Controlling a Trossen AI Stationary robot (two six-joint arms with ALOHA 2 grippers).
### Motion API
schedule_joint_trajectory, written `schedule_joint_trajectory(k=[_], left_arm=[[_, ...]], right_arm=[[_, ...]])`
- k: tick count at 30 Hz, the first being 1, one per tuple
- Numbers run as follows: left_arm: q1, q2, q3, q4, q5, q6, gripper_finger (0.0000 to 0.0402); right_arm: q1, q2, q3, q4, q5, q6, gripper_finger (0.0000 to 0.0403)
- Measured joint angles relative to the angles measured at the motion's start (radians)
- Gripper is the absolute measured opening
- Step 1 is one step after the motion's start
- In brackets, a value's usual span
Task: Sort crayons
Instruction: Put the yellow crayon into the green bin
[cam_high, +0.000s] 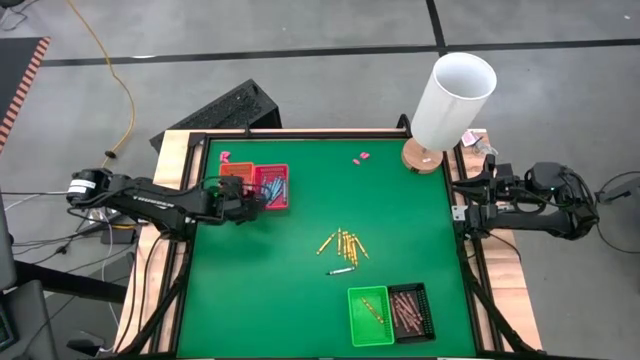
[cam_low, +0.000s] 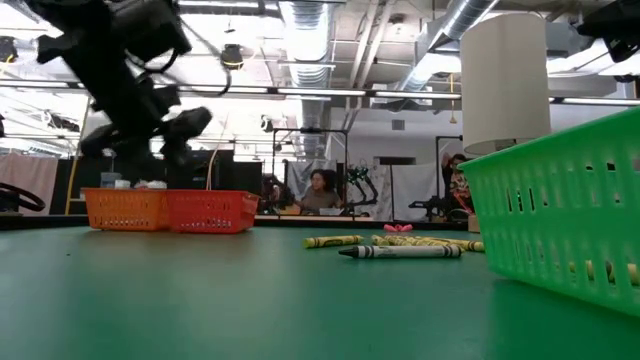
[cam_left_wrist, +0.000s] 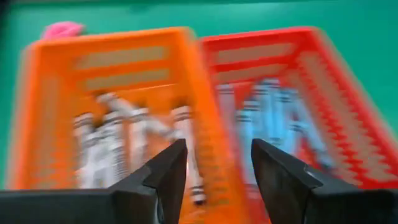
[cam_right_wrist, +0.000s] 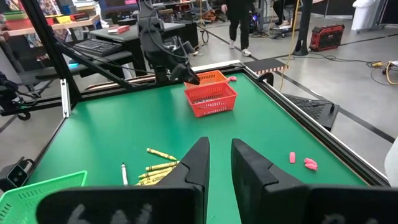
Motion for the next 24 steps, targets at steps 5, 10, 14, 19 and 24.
schedule_joint_trajectory(k=[5, 10, 14, 19, 24], left_arm=[[-0.011, 0.000, 0.069, 0.125, 0.057, 0.215, 0.0167], [-0.063, 0.000, 0.130, 0.342, 0.157, 0.476, 0.0166], [-0.143, 0.015, 0.132, 0.577, 0.191, 0.617, 0.0166], [-0.251, 0.116, 0.133, 0.719, 0.100, 0.657, 0.0166], [-0.328, 0.289, 0.133, 0.910, 0.052, 0.657, 0.0166]], right_arm=[[0.000, 0.000, 0.000, 0.000, 0.000, 0.000, 0.0068], [0.000, 0.000, 0.000, 0.000, 0.000, 0.000, 0.0068], [0.000, 0.000, 0.000, 0.000, 0.000, 0.000, 0.0068], [0.000, 0.000, 0.000, 0.000, 0.000, 0.000, 0.0068], [0.000, 0.000, 0.000, 0.000, 0.000, 0.000, 0.0068]])
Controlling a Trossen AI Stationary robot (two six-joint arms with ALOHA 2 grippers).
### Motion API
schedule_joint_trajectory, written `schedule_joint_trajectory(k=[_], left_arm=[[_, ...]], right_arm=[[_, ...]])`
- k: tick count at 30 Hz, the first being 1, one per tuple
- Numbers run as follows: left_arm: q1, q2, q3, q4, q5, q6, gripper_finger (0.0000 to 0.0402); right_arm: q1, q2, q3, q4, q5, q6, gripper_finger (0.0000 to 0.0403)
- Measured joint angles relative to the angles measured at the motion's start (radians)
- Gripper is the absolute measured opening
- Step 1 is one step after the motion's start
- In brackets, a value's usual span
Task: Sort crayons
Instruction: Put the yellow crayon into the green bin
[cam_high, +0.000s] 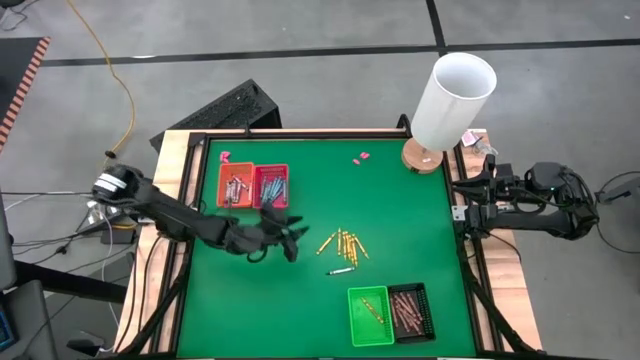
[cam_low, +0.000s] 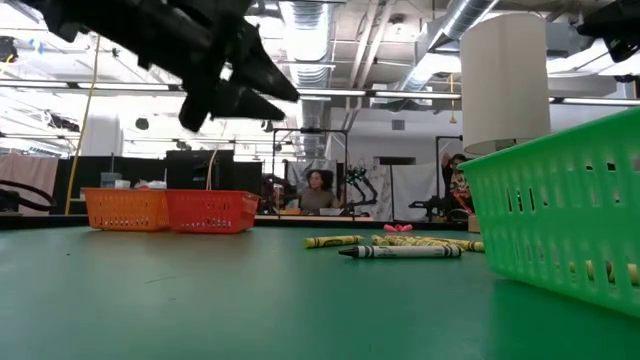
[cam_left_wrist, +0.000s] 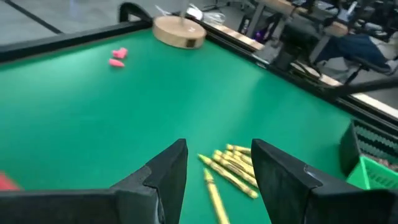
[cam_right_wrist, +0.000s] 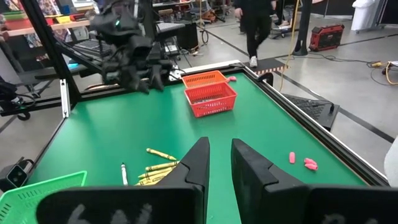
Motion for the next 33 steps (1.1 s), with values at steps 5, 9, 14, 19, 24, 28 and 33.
schedule_joint_trajectory(k=[5, 9, 14, 19, 24, 28, 33], left_arm=[[-0.050, 0.177, 0.077, 0.048, -0.088, -0.007, 0.0166], [-0.061, 0.312, 0.184, 0.045, -0.131, 0.015, 0.0166], [-0.061, 0.457, 0.352, -0.115, -0.144, 0.014, 0.0166], [-0.060, 0.546, 0.490, -0.253, -0.178, 0.001, 0.0166], [-0.060, 0.580, 0.517, -0.297, -0.178, -0.036, 0.0166], [-0.060, 0.579, 0.486, -0.357, -0.193, -0.146, 0.0166], [-0.061, 0.584, 0.464, -0.353, -0.182, -0.197, 0.0166]], right_arm=[[0.000, 0.000, 0.000, 0.000, 0.000, 0.000, 0.0068], [0.000, 0.000, 0.000, 0.000, 0.000, 0.000, 0.0068], [0.000, 0.000, 0.000, 0.000, 0.000, 0.000, 0.0068], [0.000, 0.000, 0.000, 0.000, 0.000, 0.000, 0.0068], [0.000, 0.000, 0.000, 0.000, 0.000, 0.000, 0.0068], [0.000, 0.000, 0.000, 0.000, 0.000, 0.000, 0.0068], [0.000, 0.000, 0.000, -0.001, 0.000, -0.001, 0.0068]])
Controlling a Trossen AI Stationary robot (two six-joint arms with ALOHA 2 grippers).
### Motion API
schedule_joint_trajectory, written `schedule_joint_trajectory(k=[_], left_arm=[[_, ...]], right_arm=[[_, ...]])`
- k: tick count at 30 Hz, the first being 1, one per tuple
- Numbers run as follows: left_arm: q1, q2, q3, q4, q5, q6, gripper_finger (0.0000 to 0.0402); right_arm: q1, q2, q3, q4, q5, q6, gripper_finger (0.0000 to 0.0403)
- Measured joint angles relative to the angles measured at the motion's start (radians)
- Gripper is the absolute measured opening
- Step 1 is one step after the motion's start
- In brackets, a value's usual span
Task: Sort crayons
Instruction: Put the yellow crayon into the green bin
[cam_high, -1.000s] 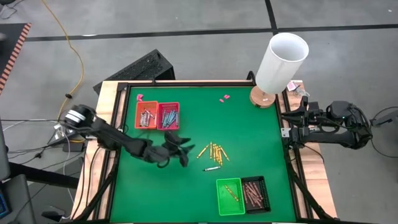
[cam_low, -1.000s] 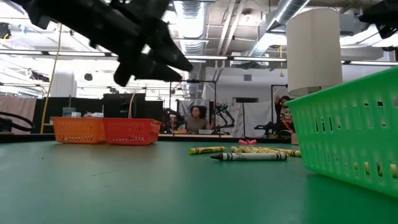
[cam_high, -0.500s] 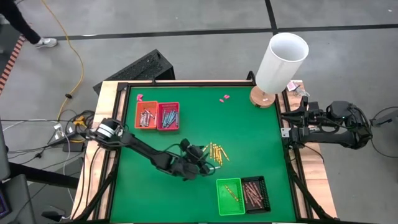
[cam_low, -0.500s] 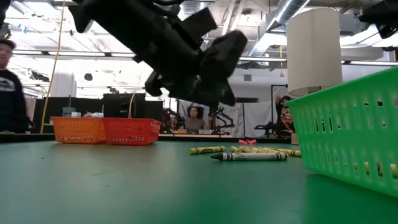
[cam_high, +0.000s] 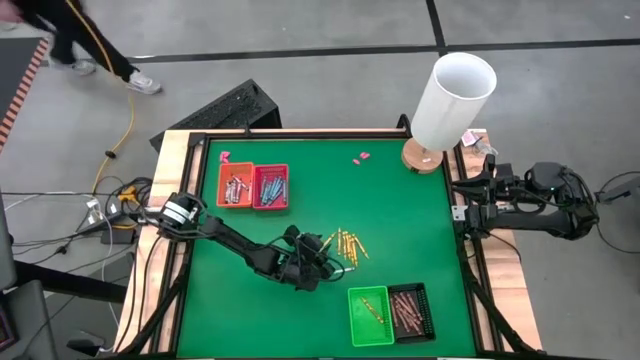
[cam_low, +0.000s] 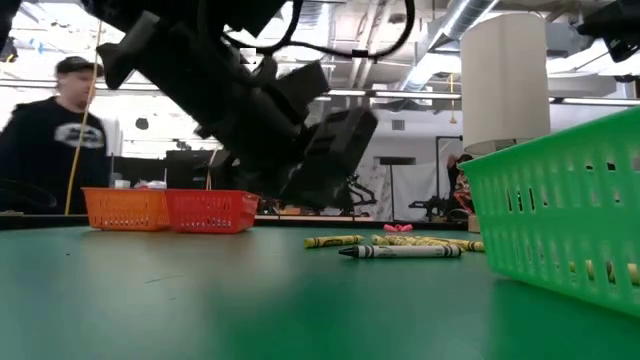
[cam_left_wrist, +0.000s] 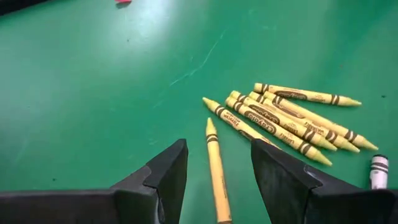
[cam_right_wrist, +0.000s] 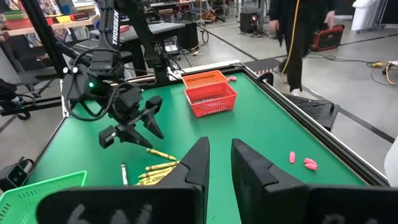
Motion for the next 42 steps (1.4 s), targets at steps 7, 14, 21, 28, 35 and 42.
schedule_joint_trajectory(k=[7, 14, 21, 28, 35, 42], left_arm=[[-0.006, 0.035, -0.001, -0.004, 0.015, -0.009, 0.0166], [-0.005, 0.079, 0.002, 0.011, 0.051, -0.068, 0.0166], [0.011, 0.118, 0.005, -0.011, 0.126, -0.119, 0.0142], [0.011, 0.121, 0.005, -0.025, 0.123, -0.160, 0.0056], [0.012, 0.122, 0.005, -0.025, 0.123, -0.189, 0.0014], [0.010, 0.102, 0.004, -0.032, 0.118, -0.204, 0.0013]], right_arm=[[0.000, 0.000, 0.000, 0.000, 0.000, 0.000, 0.0068], [0.000, 0.000, 0.000, -0.001, 0.000, 0.000, 0.0068], [0.000, 0.000, 0.000, -0.001, 0.000, 0.000, 0.0068], [0.000, 0.000, 0.000, 0.000, 0.000, 0.000, 0.0068], [0.000, 0.000, 0.000, 0.000, 0.000, 0.000, 0.0068], [0.000, 0.000, 0.000, -0.001, 0.000, 0.000, 0.0068]])
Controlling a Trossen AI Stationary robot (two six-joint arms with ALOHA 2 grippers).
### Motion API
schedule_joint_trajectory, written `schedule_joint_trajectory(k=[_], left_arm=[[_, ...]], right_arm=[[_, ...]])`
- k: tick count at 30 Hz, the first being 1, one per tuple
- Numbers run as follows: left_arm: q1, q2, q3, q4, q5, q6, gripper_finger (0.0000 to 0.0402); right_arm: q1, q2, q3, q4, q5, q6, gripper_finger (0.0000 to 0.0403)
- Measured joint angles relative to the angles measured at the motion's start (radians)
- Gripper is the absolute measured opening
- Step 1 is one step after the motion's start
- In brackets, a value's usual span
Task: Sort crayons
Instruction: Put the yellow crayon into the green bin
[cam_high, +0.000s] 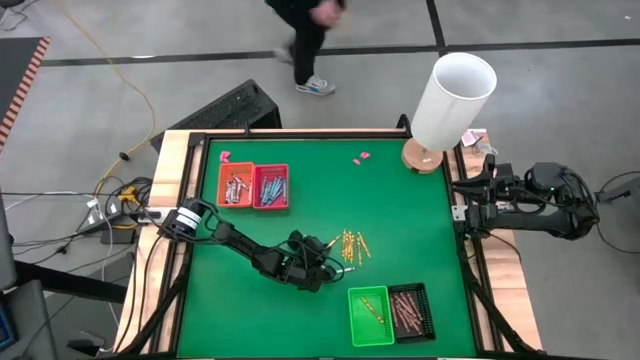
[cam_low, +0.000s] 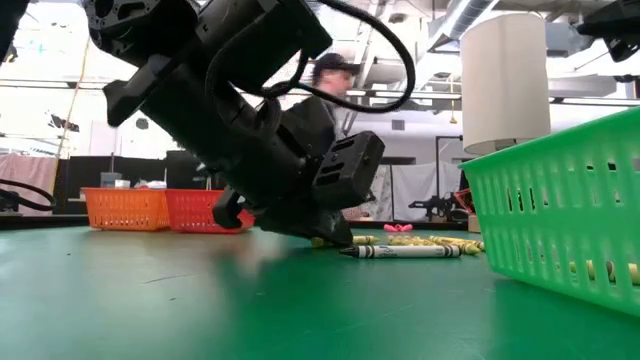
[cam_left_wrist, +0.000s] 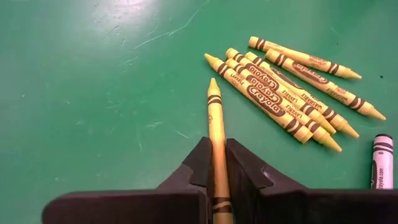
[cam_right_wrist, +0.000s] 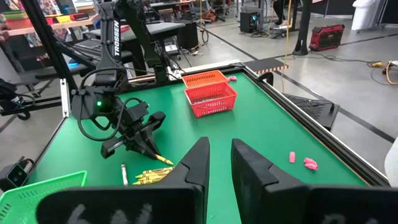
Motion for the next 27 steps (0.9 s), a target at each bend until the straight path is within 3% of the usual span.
schedule_joint_trajectory(k=[7, 16, 22, 27], left_arm=[[-0.002, -0.068, 0.001, 0.012, 0.001, 0.043, 0.0012], [-0.025, -0.125, 0.001, 0.184, -0.007, 0.241, 0.0012], [-0.040, -0.127, 0.002, 0.395, 0.106, 0.501, 0.0012], [-0.040, -0.127, 0.003, 0.498, 0.209, 0.625, 0.0012]], right_arm=[[0.000, 0.000, 0.000, 0.000, 0.000, 0.000, 0.0068], [0.000, 0.000, 0.000, 0.000, 0.000, 0.000, 0.0068], [0.000, 0.000, 0.000, 0.000, 0.000, 0.001, 0.0068], [0.000, 0.000, 0.000, 0.000, 0.000, 0.001, 0.0068]])
